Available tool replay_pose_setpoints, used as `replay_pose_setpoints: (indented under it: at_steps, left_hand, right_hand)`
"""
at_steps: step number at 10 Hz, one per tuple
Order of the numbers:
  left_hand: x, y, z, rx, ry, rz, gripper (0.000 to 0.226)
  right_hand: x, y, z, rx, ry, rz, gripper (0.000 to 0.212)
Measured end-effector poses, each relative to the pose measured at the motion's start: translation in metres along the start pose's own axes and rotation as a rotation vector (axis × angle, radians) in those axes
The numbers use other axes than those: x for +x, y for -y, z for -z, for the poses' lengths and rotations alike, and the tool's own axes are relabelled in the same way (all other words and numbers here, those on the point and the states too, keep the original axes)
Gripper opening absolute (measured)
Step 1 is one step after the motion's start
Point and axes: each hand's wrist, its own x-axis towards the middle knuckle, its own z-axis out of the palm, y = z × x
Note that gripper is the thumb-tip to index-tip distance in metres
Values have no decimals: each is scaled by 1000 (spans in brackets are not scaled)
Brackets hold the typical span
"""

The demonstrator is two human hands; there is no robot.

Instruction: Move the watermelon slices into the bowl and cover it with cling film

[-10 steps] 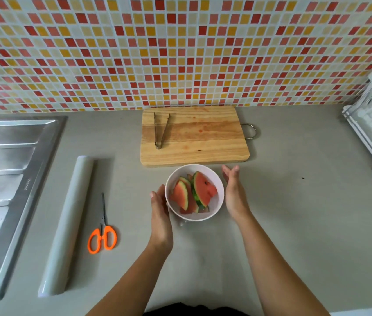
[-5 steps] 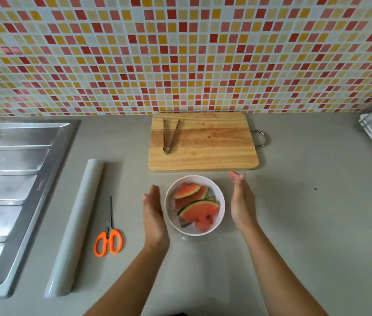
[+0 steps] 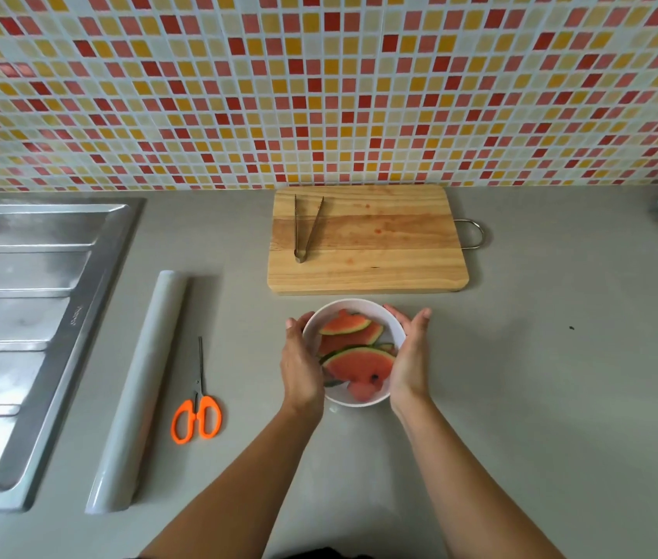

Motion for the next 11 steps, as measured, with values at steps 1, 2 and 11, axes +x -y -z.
replay_pose_setpoints:
  at_steps: [1,2,11]
  left_hand:
    - [2,1,1,35,6,-3,57]
    - [3,-3,6,20,168,14,64]
    - [-24,-15,48,260,-4,57,67]
  right_hand:
    - [2,-2,0,-14,-71,-27,65]
    - [9,-5,10,-86,-22,-57,75]
    - [2,17,61,-310,365,75,102]
